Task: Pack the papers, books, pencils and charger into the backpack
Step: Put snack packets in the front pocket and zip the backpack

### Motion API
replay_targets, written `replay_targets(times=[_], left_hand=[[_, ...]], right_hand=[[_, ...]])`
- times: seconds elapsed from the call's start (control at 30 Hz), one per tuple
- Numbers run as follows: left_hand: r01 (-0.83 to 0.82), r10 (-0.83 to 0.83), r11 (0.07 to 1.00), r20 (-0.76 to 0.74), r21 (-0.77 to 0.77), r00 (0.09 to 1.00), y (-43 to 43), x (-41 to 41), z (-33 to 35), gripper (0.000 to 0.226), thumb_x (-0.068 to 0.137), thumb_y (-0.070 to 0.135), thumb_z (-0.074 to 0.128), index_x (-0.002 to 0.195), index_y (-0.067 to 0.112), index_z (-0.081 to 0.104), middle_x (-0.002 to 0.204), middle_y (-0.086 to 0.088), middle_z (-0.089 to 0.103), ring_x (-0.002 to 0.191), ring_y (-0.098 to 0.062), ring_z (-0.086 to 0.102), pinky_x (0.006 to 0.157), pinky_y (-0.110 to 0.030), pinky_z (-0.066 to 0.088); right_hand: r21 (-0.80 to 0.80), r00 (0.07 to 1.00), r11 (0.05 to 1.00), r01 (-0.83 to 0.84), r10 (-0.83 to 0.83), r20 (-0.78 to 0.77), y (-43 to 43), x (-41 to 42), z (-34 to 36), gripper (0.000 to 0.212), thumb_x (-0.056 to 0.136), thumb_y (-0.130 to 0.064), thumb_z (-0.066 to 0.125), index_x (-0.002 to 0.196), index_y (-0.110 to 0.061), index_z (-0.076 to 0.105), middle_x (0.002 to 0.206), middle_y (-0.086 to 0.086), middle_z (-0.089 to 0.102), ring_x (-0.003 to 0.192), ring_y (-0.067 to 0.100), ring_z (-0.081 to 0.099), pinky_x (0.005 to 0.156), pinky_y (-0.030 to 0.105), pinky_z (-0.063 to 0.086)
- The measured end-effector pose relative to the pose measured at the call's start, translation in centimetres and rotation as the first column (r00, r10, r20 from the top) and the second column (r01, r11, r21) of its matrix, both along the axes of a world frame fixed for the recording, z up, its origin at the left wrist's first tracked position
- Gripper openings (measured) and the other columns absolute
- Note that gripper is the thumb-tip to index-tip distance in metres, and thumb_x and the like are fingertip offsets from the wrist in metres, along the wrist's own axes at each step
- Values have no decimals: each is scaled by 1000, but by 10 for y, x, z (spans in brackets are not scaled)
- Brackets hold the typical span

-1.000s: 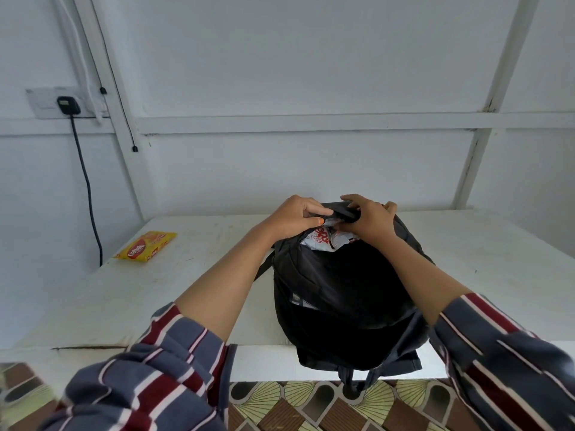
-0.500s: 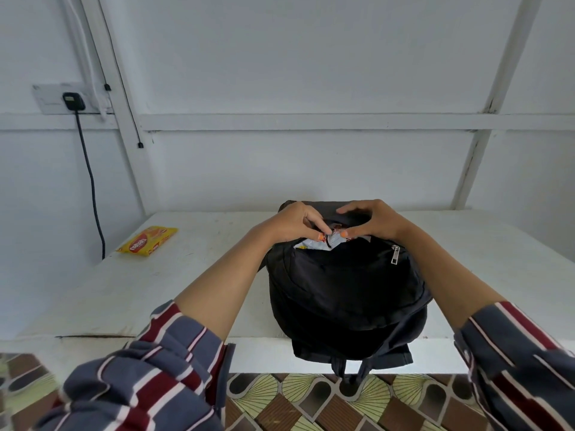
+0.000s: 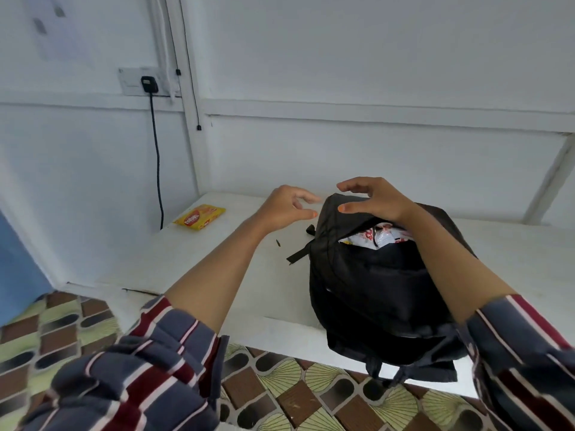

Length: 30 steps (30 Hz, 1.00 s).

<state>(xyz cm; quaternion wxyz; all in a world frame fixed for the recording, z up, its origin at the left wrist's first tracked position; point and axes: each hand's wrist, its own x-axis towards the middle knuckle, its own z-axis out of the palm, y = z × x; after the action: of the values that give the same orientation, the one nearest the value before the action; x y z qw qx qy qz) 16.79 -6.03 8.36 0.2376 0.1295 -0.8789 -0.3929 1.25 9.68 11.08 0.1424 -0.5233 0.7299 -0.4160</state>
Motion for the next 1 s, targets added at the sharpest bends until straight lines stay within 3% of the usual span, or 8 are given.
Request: replay_targets(times=[0.27, 0.37, 0.53, 0.6, 0.73, 0.87, 1.0], left_hand=[[-289, 288, 956, 19, 45, 957, -99, 67, -23, 37, 76, 22, 76, 112, 22, 67, 102, 2, 65, 83, -15, 59, 77, -23, 47], [-358, 352, 928, 75, 103, 933, -146, 88, -40, 41, 75, 20, 77, 114, 18, 65, 106, -1, 64, 94, -18, 62, 82, -25, 47], [-375, 361, 925, 168, 60, 917, -223, 115, -64, 41, 75, 16, 77, 115, 20, 66, 108, 6, 63, 100, -14, 59, 83, -22, 42], [-372, 355, 927, 209, 51, 911, -249, 122, -73, 48, 74, 16, 78, 119, 22, 63, 113, 0, 62, 105, -18, 58, 83, -22, 40], [-379, 345, 924, 332, 43, 878, -291, 122, -88, 66, 77, 18, 76, 135, 12, 46, 128, -9, 52, 119, -24, 50, 88, -23, 37], [-428, 353, 901, 464, 64, 812, -325, 108, -108, 83, 78, 30, 74, 145, 14, 28, 142, -14, 39, 128, -27, 42, 96, -32, 39], [-462, 354, 880, 496, 111, 793, -349, 93, -122, 85, 75, 29, 77, 144, 16, 29, 140, -14, 38, 123, -27, 45, 76, -31, 49]], right_hand=[[102, 988, 985, -140, 133, 75, -137, 63, -22, 55, 78, -17, 74, 128, -13, 53, 123, 1, 54, 114, 9, 45, 93, 22, 35], [119, 982, 984, -134, 115, 152, -190, 78, -42, 53, 76, -14, 76, 124, -10, 55, 114, 4, 54, 107, 12, 49, 89, 22, 36], [192, 982, 977, -97, 62, 180, -270, 85, -79, 57, 75, -16, 77, 127, -15, 53, 122, 8, 53, 105, 12, 49, 89, 22, 36], [202, 980, 976, -87, 48, 193, -296, 86, -91, 58, 74, -15, 78, 127, -16, 54, 127, 10, 52, 112, 15, 49, 94, 24, 37], [220, 972, 972, -77, 25, 232, -341, 82, -109, 58, 75, -13, 77, 128, -17, 54, 132, 11, 48, 127, 20, 41, 95, 27, 35], [251, 978, 966, -60, 6, 209, -379, 67, -126, 58, 74, -19, 78, 127, -23, 54, 141, 8, 42, 133, 25, 36, 102, 35, 33], [293, 980, 954, -61, 1, 201, -408, 50, -141, 59, 76, -21, 76, 130, -26, 52, 144, 7, 39, 133, 23, 34, 102, 34, 31]])
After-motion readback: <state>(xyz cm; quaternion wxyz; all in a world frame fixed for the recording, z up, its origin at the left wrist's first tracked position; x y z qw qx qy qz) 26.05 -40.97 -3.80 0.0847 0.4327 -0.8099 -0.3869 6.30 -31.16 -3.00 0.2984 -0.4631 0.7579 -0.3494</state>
